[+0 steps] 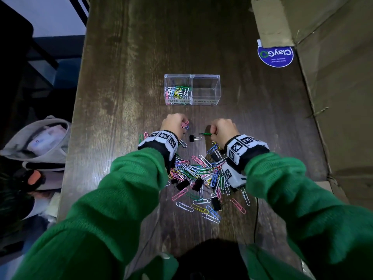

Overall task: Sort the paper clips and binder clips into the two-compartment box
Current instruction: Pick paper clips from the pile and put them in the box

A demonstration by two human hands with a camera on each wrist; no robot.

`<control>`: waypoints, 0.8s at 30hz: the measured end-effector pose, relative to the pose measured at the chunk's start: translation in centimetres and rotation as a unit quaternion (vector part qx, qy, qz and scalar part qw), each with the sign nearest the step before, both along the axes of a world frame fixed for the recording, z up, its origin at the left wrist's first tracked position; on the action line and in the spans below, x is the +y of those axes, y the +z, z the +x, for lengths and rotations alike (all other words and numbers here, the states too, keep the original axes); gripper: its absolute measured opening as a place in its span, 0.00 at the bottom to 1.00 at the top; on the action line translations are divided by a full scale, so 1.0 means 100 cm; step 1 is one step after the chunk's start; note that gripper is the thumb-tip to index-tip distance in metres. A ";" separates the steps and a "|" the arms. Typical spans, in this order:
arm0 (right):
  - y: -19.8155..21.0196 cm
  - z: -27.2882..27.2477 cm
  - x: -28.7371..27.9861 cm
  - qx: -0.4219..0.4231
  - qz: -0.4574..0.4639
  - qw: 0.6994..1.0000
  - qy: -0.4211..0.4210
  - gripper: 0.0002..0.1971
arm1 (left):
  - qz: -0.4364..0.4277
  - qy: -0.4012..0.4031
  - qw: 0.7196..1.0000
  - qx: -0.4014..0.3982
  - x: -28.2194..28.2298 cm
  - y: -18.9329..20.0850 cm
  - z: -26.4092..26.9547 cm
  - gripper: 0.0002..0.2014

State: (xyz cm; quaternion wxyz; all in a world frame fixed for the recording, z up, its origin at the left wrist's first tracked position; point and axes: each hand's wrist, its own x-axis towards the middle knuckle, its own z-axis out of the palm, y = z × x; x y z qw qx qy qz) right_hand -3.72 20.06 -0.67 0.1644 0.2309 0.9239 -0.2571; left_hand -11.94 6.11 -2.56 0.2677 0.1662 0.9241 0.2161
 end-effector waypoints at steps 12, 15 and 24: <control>0.007 0.010 -0.009 -0.045 -0.023 0.995 -0.087 0.08 | 0.010 -0.065 0.979 0.191 0.023 0.056 -0.064 0.17; 0.008 0.009 -0.004 -0.037 -0.030 0.996 -0.073 0.07 | -0.033 -0.097 0.978 0.183 0.020 0.042 -0.060 0.21; 0.038 -0.032 0.004 0.165 -0.074 0.980 -0.085 0.15 | 0.012 -0.133 0.974 0.186 -0.004 0.018 -0.027 0.17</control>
